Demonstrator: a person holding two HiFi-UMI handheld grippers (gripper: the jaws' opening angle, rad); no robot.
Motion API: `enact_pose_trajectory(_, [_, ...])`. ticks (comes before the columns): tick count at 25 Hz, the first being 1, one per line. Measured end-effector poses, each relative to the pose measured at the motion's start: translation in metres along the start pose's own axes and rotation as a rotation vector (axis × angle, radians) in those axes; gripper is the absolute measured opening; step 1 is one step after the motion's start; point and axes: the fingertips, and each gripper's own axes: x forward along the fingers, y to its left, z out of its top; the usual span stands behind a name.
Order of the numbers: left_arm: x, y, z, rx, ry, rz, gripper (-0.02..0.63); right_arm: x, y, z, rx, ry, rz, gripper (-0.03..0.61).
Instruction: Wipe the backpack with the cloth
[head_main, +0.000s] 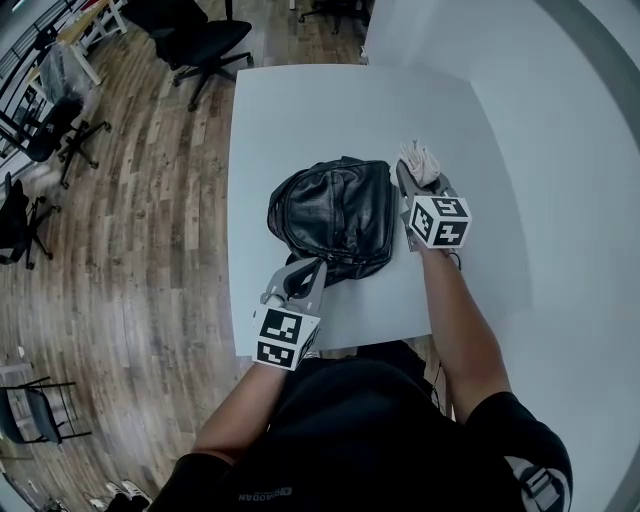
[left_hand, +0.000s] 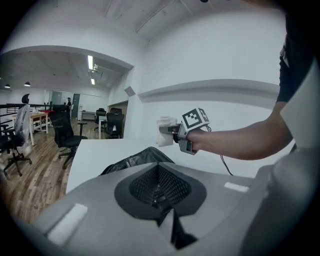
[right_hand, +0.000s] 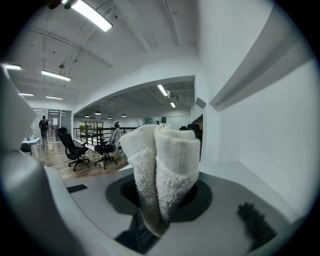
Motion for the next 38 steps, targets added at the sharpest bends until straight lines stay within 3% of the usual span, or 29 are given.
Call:
enact_pose_trajectory(11, [-0.013, 0.009, -0.009, -0.017, 0.016, 0.024, 0.006, -0.004, 0.034, 0.016, 0.037, -0.054, 0.071, 0.109])
enact_pose_trajectory(26, [-0.054, 0.034, -0.030, -0.087, 0.037, 0.144, 0.006, 0.047, 0.182, -0.038, 0.004, 0.087, 0.350, 0.109])
enact_pose_trajectory(38, [-0.080, 0.068, -0.045, -0.140, 0.028, 0.273, 0.006, 0.083, 0.241, -0.070, 0.008, 0.155, 0.460, 0.109])
